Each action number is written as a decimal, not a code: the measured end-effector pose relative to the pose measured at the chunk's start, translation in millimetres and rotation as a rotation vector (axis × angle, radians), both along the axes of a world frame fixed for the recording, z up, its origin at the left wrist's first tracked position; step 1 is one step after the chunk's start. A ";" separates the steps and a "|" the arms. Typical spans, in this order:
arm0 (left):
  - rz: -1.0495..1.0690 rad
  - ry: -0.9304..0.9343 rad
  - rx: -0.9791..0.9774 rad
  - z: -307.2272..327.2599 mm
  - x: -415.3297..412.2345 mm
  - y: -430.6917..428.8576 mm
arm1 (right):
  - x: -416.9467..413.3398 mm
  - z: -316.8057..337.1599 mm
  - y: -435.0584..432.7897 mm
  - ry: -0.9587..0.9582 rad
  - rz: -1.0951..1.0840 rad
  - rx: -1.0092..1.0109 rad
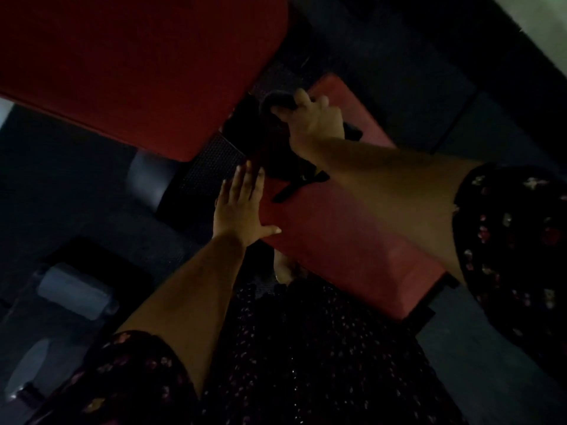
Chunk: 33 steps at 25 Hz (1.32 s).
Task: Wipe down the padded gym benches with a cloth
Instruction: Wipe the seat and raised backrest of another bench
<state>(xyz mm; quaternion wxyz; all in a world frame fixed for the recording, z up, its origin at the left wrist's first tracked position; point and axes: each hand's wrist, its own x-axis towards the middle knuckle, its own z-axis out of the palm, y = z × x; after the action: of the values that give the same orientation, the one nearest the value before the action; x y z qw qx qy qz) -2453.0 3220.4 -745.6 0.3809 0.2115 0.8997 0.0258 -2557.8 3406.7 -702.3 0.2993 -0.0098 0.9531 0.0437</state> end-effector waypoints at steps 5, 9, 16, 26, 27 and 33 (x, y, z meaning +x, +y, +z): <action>-0.141 0.030 0.056 0.8 -37.9 22.5 | -27.3 -0.9 55.6 0.060 -0.405 -0.099; -0.234 0.111 -0.208 -0.8 -52.3 37.9 | -22.6 1.0 81.9 0.043 -0.165 -0.060; -0.290 0.202 -0.411 8.4 -44.5 53.8 | -4.9 -17.2 68.7 0.094 -0.423 -0.115; -0.114 0.704 0.134 66.8 -0.5 -6.8 | 41.7 39.5 28.8 0.066 -0.269 -0.339; -0.099 0.753 0.167 85.7 0.3 -9.4 | 46.4 61.0 23.2 0.112 -0.299 -0.382; 0.091 1.255 0.417 256.7 -20.5 -2.2 | 53.4 229.7 -10.2 0.585 -0.280 -0.692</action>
<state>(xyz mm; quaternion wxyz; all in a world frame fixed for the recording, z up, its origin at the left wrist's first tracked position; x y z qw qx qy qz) -2473.5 3218.2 -488.9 -0.2656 0.2177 0.9351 0.0873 -2504.4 3396.4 -472.6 0.0005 0.0324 0.9480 -0.3165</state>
